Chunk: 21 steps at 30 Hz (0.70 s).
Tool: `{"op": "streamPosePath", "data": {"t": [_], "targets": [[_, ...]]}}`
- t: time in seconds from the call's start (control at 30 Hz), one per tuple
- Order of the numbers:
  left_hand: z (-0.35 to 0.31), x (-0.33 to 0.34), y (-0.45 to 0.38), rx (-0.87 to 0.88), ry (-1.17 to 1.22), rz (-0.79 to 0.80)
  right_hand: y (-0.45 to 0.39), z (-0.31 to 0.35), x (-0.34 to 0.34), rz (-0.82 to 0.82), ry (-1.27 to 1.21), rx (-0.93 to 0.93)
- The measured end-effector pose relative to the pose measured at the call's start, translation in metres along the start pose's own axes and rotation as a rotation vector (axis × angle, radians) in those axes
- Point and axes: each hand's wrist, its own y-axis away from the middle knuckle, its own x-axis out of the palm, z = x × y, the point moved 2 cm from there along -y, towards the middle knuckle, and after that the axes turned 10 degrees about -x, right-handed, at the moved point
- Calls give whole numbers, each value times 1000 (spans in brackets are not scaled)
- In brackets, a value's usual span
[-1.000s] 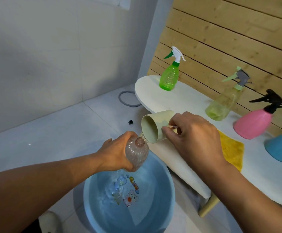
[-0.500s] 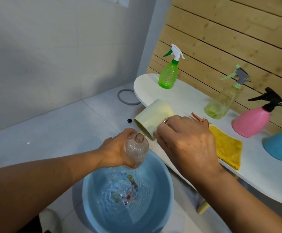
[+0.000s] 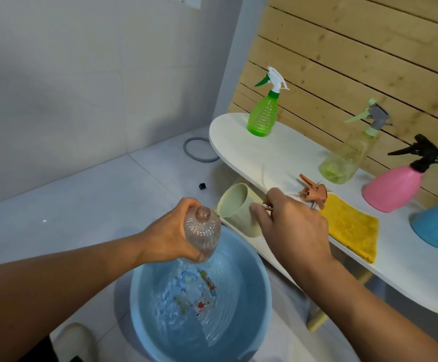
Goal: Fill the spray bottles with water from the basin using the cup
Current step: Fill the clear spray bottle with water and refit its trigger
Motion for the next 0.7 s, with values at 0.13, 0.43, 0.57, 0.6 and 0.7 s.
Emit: {"op": "streamPosePath", "data": {"t": [0.13,0.43,0.57,0.6,0.7], "targets": [[7,-5,2,-2,11,-26,-8,-6,45,166,-96,80],[5,-5,-1,-19,43,-57,5,-8,176,641,-124,129],[8,-3,-2,-24,44,-61,25,-4,221,719,-98,101],[8,-3,-2,-27,43,-63,29,-3,228,726,-84,88],[9,-4,-2,-48,42,-61,36,-2,250,799,-20,12]]}}
